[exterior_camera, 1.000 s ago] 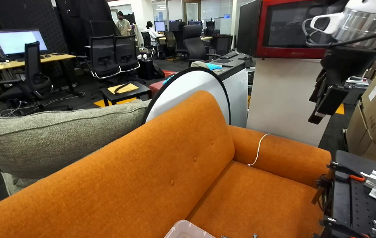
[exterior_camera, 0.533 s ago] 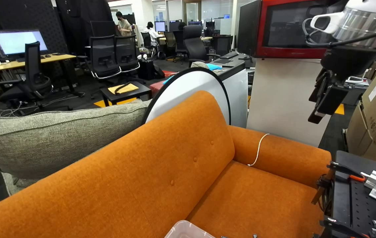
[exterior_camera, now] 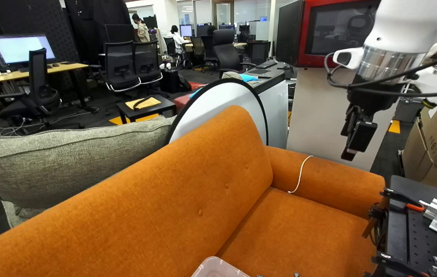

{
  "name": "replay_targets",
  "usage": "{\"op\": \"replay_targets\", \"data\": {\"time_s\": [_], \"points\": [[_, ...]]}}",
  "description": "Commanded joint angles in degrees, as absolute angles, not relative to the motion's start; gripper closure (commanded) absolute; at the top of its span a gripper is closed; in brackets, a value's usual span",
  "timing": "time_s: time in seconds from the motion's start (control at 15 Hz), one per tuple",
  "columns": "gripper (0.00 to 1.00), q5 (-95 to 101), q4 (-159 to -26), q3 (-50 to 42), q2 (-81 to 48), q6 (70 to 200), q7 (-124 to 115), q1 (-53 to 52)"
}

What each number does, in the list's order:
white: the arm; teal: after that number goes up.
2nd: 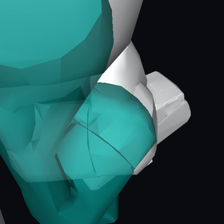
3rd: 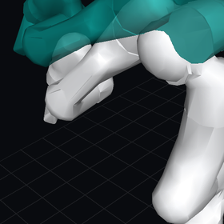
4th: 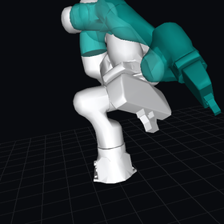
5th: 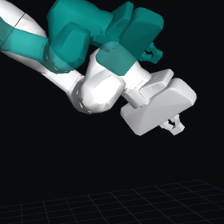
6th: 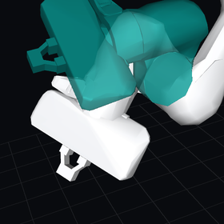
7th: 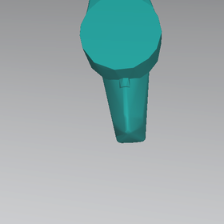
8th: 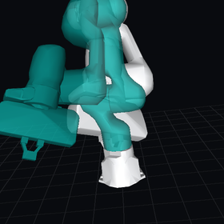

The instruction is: Pick up the object from the couch and put it in the bucket

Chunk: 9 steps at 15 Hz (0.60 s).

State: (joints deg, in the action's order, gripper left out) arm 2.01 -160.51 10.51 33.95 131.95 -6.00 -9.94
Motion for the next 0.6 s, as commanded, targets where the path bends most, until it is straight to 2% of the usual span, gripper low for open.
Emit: {"op": "replay_targets", "data": {"time_s": [0.0, 0.53], "points": [[0.00, 4.3, -159.3, 10.1, 24.2, 138.5, -4.2, -8.1], [0.00, 5.1, -158.9, 10.2, 21.2, 139.4, -5.5, -7.9]]}}
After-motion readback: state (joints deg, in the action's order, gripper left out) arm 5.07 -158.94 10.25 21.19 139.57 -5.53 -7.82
